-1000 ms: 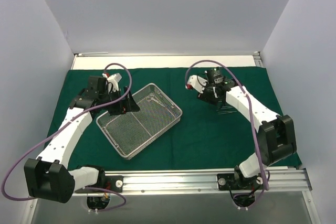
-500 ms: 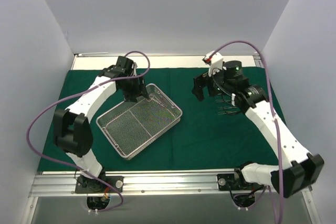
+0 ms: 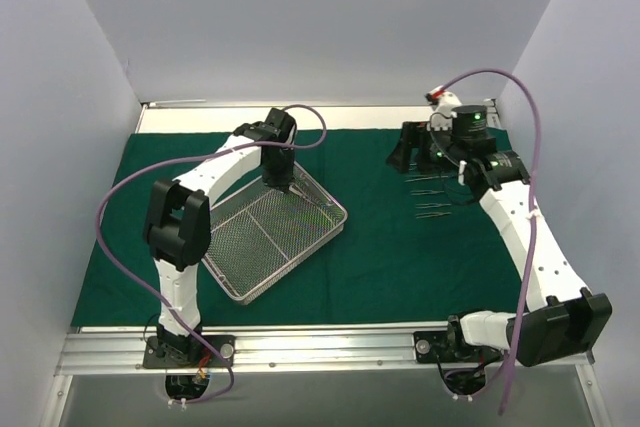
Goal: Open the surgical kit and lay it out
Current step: Pick up the medical item from the container.
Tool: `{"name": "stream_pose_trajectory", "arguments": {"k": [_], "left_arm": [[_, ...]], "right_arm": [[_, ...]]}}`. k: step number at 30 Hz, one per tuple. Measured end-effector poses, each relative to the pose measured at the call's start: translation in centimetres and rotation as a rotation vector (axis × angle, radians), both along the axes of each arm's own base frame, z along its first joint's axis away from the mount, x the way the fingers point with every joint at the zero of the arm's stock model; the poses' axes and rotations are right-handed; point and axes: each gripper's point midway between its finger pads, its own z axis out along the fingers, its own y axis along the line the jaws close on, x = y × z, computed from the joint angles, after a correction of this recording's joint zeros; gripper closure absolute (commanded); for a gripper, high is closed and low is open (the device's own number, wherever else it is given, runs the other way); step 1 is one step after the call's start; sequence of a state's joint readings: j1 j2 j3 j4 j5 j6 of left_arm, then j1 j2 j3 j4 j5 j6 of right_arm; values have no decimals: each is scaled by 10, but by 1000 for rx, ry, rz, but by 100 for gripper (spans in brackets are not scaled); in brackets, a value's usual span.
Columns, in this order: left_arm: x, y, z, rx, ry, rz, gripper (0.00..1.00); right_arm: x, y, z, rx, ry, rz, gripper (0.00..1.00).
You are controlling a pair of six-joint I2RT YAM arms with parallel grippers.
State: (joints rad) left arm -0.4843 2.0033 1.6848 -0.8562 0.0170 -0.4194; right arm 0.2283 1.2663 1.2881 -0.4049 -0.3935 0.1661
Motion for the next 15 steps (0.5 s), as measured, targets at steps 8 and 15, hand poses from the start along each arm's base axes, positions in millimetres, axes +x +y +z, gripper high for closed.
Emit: {"name": "stream_pose_trajectory", "arguments": {"k": [8, 15], "left_arm": [[17, -5, -5, 3, -69, -77, 98], [35, -22, -17, -56, -116, -122, 98]], "right_arm": [[-13, -26, 26, -5, -57, -69, 27], [-18, -30, 21, -25, -29, -79, 25]]}}
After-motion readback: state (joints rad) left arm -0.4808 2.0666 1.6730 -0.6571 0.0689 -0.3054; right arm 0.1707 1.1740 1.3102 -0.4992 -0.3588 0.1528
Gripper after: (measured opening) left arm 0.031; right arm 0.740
